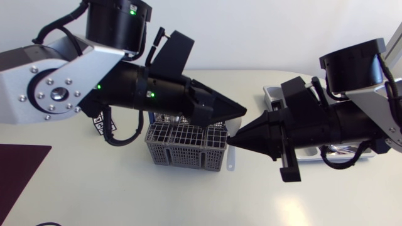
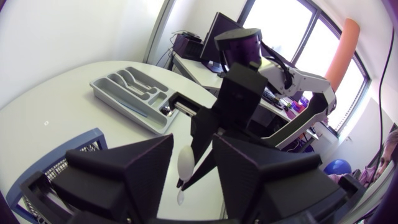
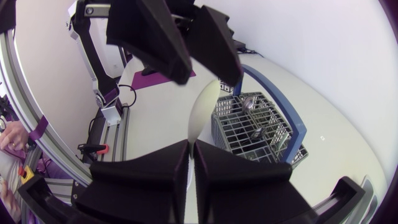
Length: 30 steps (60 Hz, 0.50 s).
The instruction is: Transfer all utensils from the basket to the drawer tray.
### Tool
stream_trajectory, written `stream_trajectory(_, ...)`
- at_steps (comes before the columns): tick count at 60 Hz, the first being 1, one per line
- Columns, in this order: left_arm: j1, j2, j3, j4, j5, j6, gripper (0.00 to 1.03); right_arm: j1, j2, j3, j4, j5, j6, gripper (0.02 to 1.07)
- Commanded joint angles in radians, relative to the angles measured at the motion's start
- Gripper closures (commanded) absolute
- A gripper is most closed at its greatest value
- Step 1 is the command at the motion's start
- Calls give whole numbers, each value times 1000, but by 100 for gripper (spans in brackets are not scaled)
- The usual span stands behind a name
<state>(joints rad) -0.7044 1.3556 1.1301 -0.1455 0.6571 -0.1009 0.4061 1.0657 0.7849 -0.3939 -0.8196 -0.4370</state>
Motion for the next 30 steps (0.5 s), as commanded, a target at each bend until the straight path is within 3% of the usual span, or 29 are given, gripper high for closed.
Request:
stream_trajectory(1, 25, 2, 45, 12, -8, -29, 35, -3, 10, -26, -20, 11, 12, 101)
stream_trajectory(16, 157, -1, 88, -8, -100, -45, 35, -214, -44, -42, -112, 66, -129, 101)
stream_trajectory(30, 143, 19, 25, -66, -290, 56, 35, -553, -33, -99, -126, 140, -404, 101)
